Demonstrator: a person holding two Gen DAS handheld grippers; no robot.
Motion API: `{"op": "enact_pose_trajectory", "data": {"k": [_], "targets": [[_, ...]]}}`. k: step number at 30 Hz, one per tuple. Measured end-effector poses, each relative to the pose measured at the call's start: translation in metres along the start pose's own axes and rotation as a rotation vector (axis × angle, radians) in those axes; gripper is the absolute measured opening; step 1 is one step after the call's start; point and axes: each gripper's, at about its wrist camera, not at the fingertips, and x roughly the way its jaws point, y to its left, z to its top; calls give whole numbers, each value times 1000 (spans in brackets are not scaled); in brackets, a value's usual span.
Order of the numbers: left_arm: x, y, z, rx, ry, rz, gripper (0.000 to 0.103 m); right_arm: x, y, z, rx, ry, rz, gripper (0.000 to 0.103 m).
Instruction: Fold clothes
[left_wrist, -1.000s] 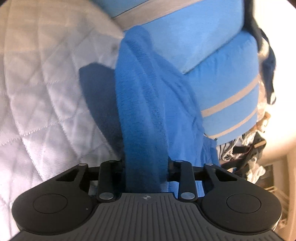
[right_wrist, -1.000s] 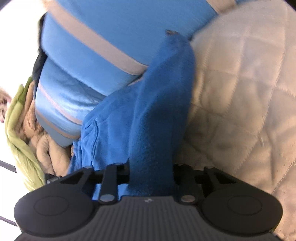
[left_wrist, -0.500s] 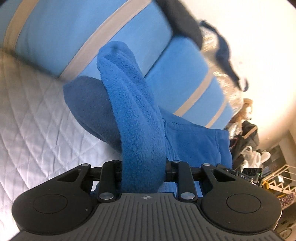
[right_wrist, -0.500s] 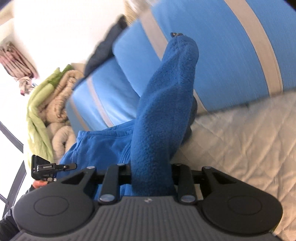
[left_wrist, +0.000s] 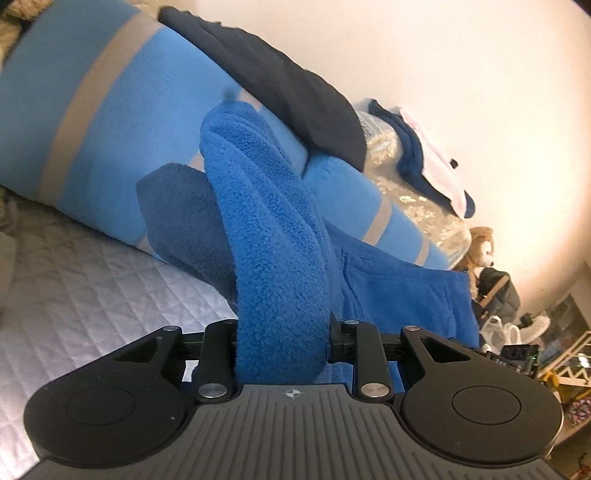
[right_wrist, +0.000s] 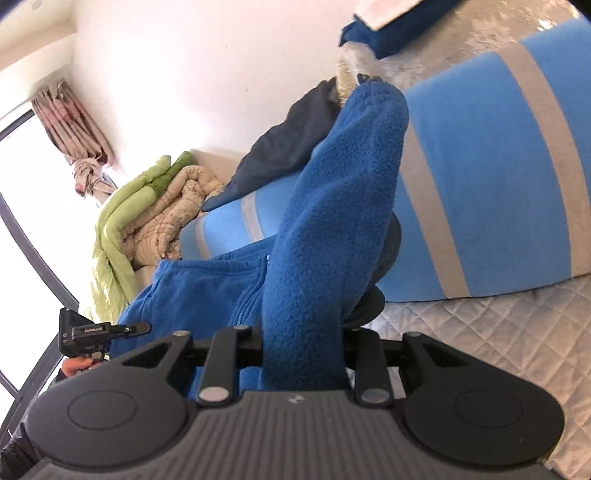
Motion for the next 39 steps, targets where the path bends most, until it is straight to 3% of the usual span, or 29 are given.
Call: {"op": "enact_pose_trajectory", "data": {"k": [15,20,22,24,25,26,28,29,31,39], "targets": [[-63,51,20,-28,-15,221,28,98,67,-21,7,114,5,27],[-90,54,40,22,-28,284,29,133,100,-23,8,139,12,28],[-94,56,48,70,-29,330,32,146,115,-25,-20,144,-39,31],[-82,62,55,172,-21,493,52,163,131,-27,-73,144,-137,62],[-72,66,57,231,-13,600,58,175,140,-28,-124,139,-231,86],[-55,68,55,308,-1,761,66,184,151,-30,-193,127,-312,103],[-23,73,49,462,14,1067,68,199,172,-34,-363,93,-451,103],[-10,77,46,524,32,1153,72,203,179,-36,-403,86,-489,103],[-2,84,44,535,65,1143,73,202,183,-37,-401,97,-502,103],[-24,90,32,431,36,1016,79,178,169,-57,-483,197,-474,103]]}}
